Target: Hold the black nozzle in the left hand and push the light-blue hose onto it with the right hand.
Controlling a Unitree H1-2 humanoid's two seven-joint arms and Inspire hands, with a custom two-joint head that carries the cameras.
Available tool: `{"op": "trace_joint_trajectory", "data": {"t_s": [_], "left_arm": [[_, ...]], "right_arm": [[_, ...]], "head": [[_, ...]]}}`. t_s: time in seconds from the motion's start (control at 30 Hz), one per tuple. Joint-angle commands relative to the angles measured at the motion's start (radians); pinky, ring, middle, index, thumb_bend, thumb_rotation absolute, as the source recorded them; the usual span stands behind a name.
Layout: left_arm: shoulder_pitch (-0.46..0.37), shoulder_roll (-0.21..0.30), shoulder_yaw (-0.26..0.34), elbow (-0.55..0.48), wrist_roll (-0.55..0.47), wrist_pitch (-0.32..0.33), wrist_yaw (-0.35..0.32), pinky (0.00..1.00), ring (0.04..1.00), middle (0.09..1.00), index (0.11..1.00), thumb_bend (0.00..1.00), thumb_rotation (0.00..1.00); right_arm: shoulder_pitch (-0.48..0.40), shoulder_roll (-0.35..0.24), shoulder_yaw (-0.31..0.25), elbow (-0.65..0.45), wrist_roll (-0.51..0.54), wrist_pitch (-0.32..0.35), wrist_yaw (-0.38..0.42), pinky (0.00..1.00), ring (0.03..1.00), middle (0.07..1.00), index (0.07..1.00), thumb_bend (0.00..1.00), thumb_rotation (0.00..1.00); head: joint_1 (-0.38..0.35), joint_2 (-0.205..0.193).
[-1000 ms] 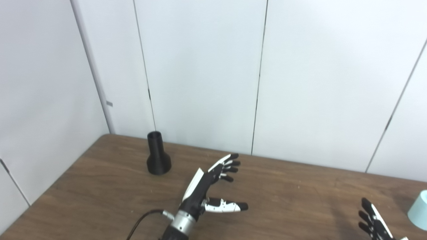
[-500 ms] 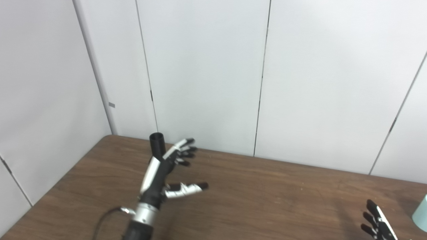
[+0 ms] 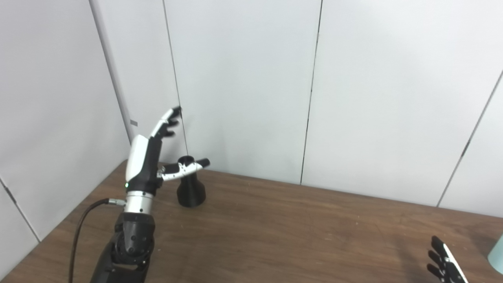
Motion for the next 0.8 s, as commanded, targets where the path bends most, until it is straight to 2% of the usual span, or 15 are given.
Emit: {"op": "trace_joint_trajectory", "data": {"t_s": [0.0, 0.07, 0.13, 0.27, 0.37, 0.43, 0.6, 0.77], "left_arm": [[-0.053, 0.027, 0.013, -0.002, 0.034, -0.002, 0.059, 0.82, 0.916, 0.934, 0.88, 0.77, 0.18], [-0.064, 0.026, 0.01, 0.027, 0.048, 0.008, 0.083, 0.9, 0.939, 0.951, 0.904, 0.79, 0.17], [-0.069, 0.026, 0.003, 0.04, 0.052, 0.037, 0.081, 0.93, 0.95, 0.959, 0.918, 0.81, 0.18], [-0.059, 0.036, -0.029, 0.016, 0.084, 0.193, 0.0, 0.96, 0.995, 0.985, 0.966, 0.91, 0.27], [-0.061, 0.051, -0.055, 0.021, 0.106, 0.301, -0.053, 0.99, 1.0, 0.999, 0.996, 0.98, 0.29], [-0.065, 0.058, -0.069, 0.033, 0.116, 0.351, -0.066, 1.0, 1.0, 1.0, 0.999, 0.99, 0.3], [-0.076, 0.062, -0.103, 0.081, 0.137, 0.419, -0.06, 1.0, 1.0, 1.0, 1.0, 1.0, 0.33], [-0.081, 0.071, -0.13, 0.123, 0.129, 0.441, -0.06, 1.0, 1.0, 1.0, 1.0, 1.0, 0.35]], "right_arm": [[-0.029, -0.012, -0.008, -0.027, 0.017, -0.04, -0.001, 0.92, 0.983, 1.0, 1.0, 0.75, 0.12], [-0.029, -0.012, -0.01, -0.029, 0.021, -0.04, -0.001, 0.92, 0.983, 1.0, 1.0, 0.74, 0.11], [-0.029, -0.011, -0.01, -0.031, 0.022, -0.038, -0.001, 0.92, 0.984, 1.0, 1.0, 0.74, 0.11], [-0.028, -0.012, -0.01, -0.035, 0.023, -0.038, -0.001, 0.92, 0.985, 1.0, 1.0, 0.74, 0.11], [-0.027, -0.013, -0.012, -0.037, 0.028, -0.038, 0.0, 0.92, 0.986, 1.0, 1.0, 0.74, 0.1], [-0.025, -0.016, -0.014, -0.04, 0.033, -0.036, 0.002, 0.92, 0.986, 1.0, 1.0, 0.73, 0.1], [-0.023, -0.018, -0.018, -0.04, 0.041, -0.035, 0.004, 0.92, 0.986, 1.0, 1.0, 0.73, 0.1], [-0.02, -0.02, -0.017, -0.052, 0.045, -0.026, 0.003, 0.92, 0.986, 1.0, 1.0, 0.73, 0.1]], "head": [[0.0, -0.001], [0.001, -0.001], [0.0, 0.004], [0.0, 0.009], [0.0, 0.009], [-0.001, 0.013], [0.0, 0.017], [-0.002, 0.024]]}}
